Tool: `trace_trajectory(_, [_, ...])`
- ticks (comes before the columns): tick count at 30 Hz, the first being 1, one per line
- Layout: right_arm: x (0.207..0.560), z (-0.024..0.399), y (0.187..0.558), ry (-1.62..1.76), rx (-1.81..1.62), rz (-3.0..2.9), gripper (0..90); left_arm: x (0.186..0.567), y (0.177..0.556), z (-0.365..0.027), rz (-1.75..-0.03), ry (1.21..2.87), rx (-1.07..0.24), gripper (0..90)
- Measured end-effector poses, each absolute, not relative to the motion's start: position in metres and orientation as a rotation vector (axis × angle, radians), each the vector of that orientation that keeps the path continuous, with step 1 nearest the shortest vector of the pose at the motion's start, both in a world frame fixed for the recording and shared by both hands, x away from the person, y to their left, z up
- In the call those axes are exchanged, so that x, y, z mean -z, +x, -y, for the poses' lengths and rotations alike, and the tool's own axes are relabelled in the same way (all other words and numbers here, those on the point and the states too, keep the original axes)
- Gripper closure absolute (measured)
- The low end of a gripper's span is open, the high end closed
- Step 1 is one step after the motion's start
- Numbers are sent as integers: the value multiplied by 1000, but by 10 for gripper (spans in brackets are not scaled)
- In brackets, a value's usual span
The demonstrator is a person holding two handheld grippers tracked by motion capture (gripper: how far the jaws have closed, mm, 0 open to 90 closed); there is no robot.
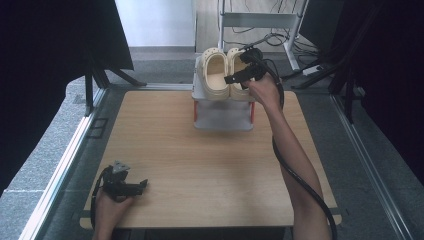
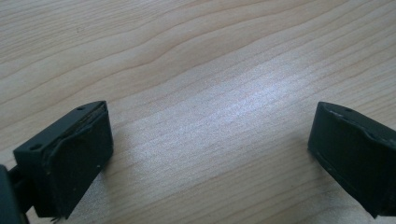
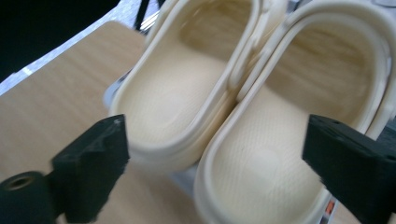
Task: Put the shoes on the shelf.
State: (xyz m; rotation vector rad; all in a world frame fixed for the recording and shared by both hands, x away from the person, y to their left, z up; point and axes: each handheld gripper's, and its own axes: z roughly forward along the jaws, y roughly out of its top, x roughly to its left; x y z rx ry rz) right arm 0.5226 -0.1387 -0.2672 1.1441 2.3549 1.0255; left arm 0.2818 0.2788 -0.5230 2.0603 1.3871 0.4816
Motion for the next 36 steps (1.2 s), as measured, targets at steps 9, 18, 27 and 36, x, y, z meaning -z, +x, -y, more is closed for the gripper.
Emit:
trace_trajectory(9, [273,157,484,1028,-1055,-2395,0,523,282,-279,-1388,2059,-484,0])
trace_trajectory(18, [296,172,450,979,-1071,-2446,0,523,282,-279,-1387,2062,-484,0])
trace_trajectory(27, [318,190,424,960,-1093,-2463,0,523,282,-279,-1389,2060,-486,0])
trace_trajectory(36, [337,213,400,949,-1120,-2458,0,523,281,-278,-1392,2059,-486,1])
